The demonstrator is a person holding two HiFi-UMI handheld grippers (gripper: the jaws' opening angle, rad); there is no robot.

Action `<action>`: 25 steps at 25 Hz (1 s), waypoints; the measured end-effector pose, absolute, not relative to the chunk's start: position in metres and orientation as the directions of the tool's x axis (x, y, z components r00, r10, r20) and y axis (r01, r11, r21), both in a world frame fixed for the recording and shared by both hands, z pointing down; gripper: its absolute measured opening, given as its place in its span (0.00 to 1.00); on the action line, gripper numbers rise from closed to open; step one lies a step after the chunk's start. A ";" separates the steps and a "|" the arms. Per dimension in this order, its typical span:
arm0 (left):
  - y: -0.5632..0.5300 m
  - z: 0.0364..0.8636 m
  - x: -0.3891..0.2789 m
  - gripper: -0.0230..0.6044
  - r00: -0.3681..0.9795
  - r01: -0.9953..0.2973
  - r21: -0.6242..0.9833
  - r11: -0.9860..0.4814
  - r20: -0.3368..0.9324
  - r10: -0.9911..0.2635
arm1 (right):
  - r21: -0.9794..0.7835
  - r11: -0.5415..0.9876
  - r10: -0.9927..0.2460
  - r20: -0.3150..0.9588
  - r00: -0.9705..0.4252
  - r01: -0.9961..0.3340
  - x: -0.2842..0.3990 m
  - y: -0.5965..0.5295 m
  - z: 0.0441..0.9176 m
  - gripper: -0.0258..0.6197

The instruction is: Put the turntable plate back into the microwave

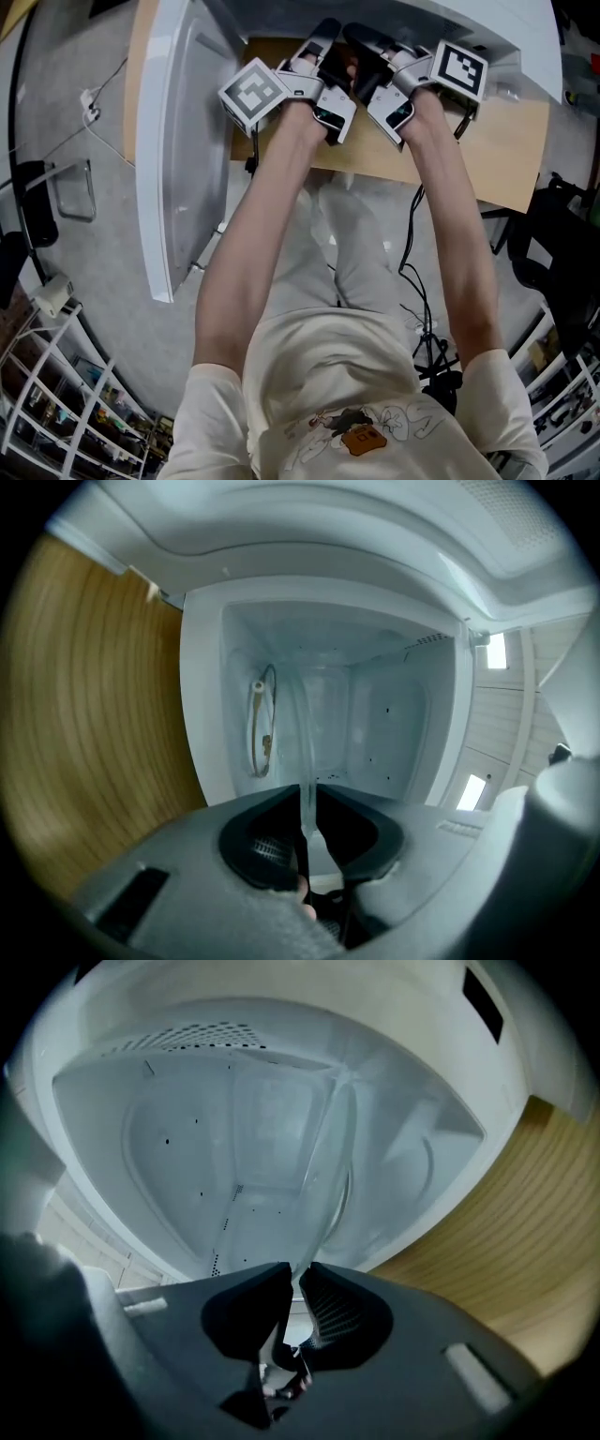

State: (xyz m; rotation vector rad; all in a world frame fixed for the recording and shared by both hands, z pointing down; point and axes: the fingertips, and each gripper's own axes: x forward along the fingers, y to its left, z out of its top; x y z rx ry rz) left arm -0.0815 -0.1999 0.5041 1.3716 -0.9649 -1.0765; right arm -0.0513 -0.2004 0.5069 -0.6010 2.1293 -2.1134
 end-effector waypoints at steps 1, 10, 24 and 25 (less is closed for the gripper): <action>-0.202 0.505 -0.082 0.11 0.257 0.024 0.997 -0.076 -0.079 -0.963 | -0.974 -0.031 -0.328 0.220 -0.919 -0.222 -0.052 -0.200 0.506 0.15; -0.184 0.522 -0.078 0.12 0.259 0.032 0.999 0.018 0.009 -0.966 | -0.957 -0.128 -0.327 0.289 -0.900 -0.260 -0.048 -0.185 0.524 0.11; -0.181 0.513 -0.080 0.08 0.276 -0.003 1.000 -0.010 -0.009 -0.961 | -0.933 -0.226 -0.339 0.345 -0.875 -0.280 -0.047 -0.188 0.532 0.11; -0.181 0.511 -0.079 0.08 0.280 -0.004 1.000 -0.012 -0.010 -0.960 | -0.935 -0.231 -0.346 0.339 -0.875 -0.270 -0.045 -0.186 0.531 0.12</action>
